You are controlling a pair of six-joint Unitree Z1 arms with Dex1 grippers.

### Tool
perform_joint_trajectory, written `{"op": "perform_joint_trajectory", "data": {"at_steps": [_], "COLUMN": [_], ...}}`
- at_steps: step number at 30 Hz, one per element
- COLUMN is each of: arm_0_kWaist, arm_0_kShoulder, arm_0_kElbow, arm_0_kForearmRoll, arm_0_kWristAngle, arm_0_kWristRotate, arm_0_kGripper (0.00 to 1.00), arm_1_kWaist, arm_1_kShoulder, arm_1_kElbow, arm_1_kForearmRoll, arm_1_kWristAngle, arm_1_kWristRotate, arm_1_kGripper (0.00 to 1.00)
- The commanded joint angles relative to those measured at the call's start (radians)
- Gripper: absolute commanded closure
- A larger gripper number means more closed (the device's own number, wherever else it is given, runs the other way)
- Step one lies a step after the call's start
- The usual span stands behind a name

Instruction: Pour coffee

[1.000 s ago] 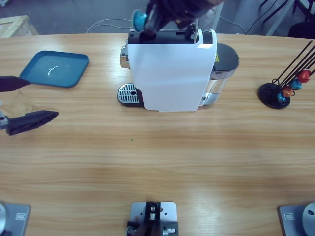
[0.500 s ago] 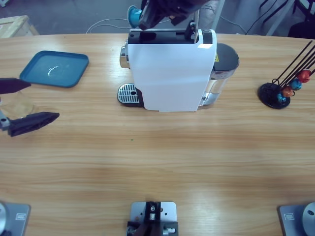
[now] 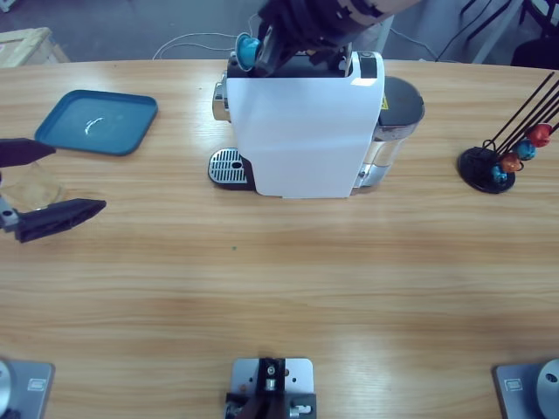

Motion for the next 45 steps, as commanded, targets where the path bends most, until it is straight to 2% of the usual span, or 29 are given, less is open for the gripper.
{"op": "perform_joint_trajectory", "data": {"at_steps": [1,6,7,10,11,12,18,19,20,22,23,25,29,34,45], "arm_0_kWaist": [-0.010,-0.010,-0.010,-0.010,-0.010,-0.010,-0.010,-0.010,-0.010,-0.010,-0.010,-0.010,-0.010,-0.010,-0.010], "arm_0_kShoulder": [-0.004,-0.007,-0.007,-0.004,-0.004,-0.004,-0.002,-0.002,-0.002,-0.002,0.000,0.002,-0.009,-0.041,-0.022], "arm_0_kElbow": [0.036,0.040,0.040,0.043,0.043,0.043,0.047,0.048,0.048,0.048,0.048,0.046,0.042,0.060,0.069], "arm_0_kForearmRoll": [-0.011,-0.011,-0.011,-0.011,-0.011,-0.011,-0.014,-0.017,-0.018,-0.020,-0.024,-0.035,-0.036,-0.035,-0.036], "arm_0_kWristAngle": [0.014,0.014,0.014,0.014,0.014,0.014,0.014,0.014,0.014,0.014,0.014,0.014,0.012,0.014,0.014], "arm_0_kWristRotate": [-0.010,-0.013,-0.013,-0.013,-0.013,-0.013,-0.018,-0.019,-0.019,-0.022,-0.025,-0.025,-0.025,-0.029,-0.030], "arm_0_kGripper": [0.009,0.009,0.009,0.009,0.009,0.009,0.009,0.009,0.009,0.009,0.009,0.009,0.009,0.009,0.009], "arm_1_kWaist": [-0.013,-0.013,-0.013,-0.011,-0.009,-0.009,0.004,0.010,0.019,0.044,0.056,0.058,0.058,0.058,0.058], "arm_1_kShoulder": [0.079,0.082,0.080,0.068,0.063,0.058,0.005,-0.008,-0.025,-0.068,-0.088,-0.098,-0.066,0.010,0.062], "arm_1_kElbow": [0.026,0.031,0.033,0.043,0.044,0.043,0.033,0.030,0.027,0.022,0.018,0.019,0.007,0.003,0.003], "arm_1_kForearmRoll": [-0.009,-0.007,-0.007,-0.009,-0.010,-0.011,-0.019,-0.019,-0.020,-0.024,-0.023,-0.022,-0.027,-0.029,-0.055], "arm_1_kWristAngle": [-0.015,-0.037,-0.042,-0.053,-0.061,-0.069,-0.053,-0.048,-0.040,-0.025,-0.037,-0.074,-0.151,-0.142,-0.118], "arm_1_kWristRotate": [0.013,0.033,0.040,0.058,0.061,0.068,0.083,0.090,0.098,0.105,0.108,0.111,0.127,0.165,0.177], "arm_1_kGripper": [1.000,1.000,0.955,0.200,0.034,0.000,0.000,0.024,0.131,0.422,0.635,0.978,1.000,1.000,1.000]}}
